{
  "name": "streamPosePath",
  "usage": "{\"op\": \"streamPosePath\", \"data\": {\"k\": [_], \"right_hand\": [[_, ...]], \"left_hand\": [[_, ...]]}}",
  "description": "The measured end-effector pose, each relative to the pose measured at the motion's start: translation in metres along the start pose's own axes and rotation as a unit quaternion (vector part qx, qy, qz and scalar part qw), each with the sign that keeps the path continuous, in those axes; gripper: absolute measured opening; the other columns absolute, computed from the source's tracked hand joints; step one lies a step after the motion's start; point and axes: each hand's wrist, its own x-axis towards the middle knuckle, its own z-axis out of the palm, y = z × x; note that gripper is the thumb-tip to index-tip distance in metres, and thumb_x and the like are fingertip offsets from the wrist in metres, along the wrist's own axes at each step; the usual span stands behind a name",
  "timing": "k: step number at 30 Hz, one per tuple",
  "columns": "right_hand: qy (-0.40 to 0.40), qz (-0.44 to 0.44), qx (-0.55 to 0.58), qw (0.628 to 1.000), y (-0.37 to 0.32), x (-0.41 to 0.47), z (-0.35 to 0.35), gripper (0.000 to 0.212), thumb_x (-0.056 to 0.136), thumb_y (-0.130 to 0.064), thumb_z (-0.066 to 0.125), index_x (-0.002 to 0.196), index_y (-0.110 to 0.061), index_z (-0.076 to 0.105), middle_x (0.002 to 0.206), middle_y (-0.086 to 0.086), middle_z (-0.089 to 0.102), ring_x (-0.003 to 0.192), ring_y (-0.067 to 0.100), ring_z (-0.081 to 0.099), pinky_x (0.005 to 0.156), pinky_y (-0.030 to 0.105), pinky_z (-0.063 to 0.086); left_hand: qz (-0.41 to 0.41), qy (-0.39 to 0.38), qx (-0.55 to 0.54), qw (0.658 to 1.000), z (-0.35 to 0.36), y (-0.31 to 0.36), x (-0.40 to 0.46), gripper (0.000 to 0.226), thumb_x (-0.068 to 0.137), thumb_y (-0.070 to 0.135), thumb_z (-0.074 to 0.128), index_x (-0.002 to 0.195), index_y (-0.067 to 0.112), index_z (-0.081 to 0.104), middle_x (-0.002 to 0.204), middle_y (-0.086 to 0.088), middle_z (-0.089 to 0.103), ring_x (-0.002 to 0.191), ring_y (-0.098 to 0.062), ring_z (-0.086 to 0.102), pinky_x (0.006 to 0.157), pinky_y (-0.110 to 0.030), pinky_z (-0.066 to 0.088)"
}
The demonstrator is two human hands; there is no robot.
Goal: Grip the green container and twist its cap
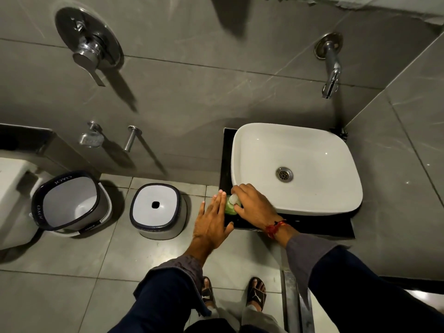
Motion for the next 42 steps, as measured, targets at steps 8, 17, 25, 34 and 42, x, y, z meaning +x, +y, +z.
{"op": "streamPosePath", "data": {"k": [8,17,25,34,42], "right_hand": [[-0.049,0.005,-0.108,0.993,-0.007,0.015,0.013,0.029,0.095,-0.024,0.056,0.118,-0.006,0.055,0.112,0.014,0.065,0.098,0.028,0.062,0.077,0.037,0.055],[-0.046,0.028,-0.044,0.998,0.001,0.011,0.012,0.037,0.091,-0.028,0.061,0.121,-0.009,0.054,0.118,0.011,0.057,0.091,0.03,0.065,0.072,0.037,0.057],[-0.003,0.14,-0.027,0.99,-0.006,0.013,0.022,0.042,0.088,-0.048,0.063,0.094,-0.007,0.068,0.085,0.014,0.071,0.072,0.029,0.067,0.056,0.03,0.049],[0.088,0.193,0.09,0.973,-0.013,0.006,0.048,0.032,0.09,-0.033,0.069,0.104,-0.005,0.067,0.093,0.013,0.074,0.083,0.026,0.069,0.067,0.025,0.048],[0.168,0.096,-0.033,0.981,-0.015,-0.013,0.04,0.035,0.086,-0.041,0.064,0.102,-0.01,0.061,0.1,0.011,0.063,0.091,0.025,0.058,0.072,0.036,0.055]], "left_hand": [[-0.002,-0.004,-0.003,1.0,0.001,0.0,0.0,0.087,0.1,0.054,0.039,0.161,0.013,-0.008,0.17,-0.006,-0.008,0.157,-0.022,-0.004,0.127,-0.052,0.003],[0.008,-0.001,0.003,1.0,0.002,-0.003,0.003,0.084,0.1,0.052,0.038,0.161,0.014,-0.007,0.17,-0.004,-0.012,0.157,-0.022,-0.006,0.127,-0.052,0.003],[0.004,-0.019,0.043,0.999,0.001,0.0,0.005,0.088,0.101,0.053,0.04,0.159,0.015,-0.014,0.17,-0.006,-0.015,0.157,-0.022,-0.008,0.127,-0.053,0.002],[-0.021,-0.013,0.03,0.999,0.006,0.005,-0.005,0.088,0.101,0.052,0.043,0.16,0.013,-0.011,0.17,-0.006,-0.013,0.157,-0.022,-0.009,0.128,-0.051,0.003],[-0.018,-0.017,0.045,0.999,0.005,0.006,-0.005,0.091,0.101,0.054,0.043,0.16,0.01,-0.011,0.17,-0.008,-0.013,0.157,-0.022,-0.008,0.127,-0.05,0.006]]}}
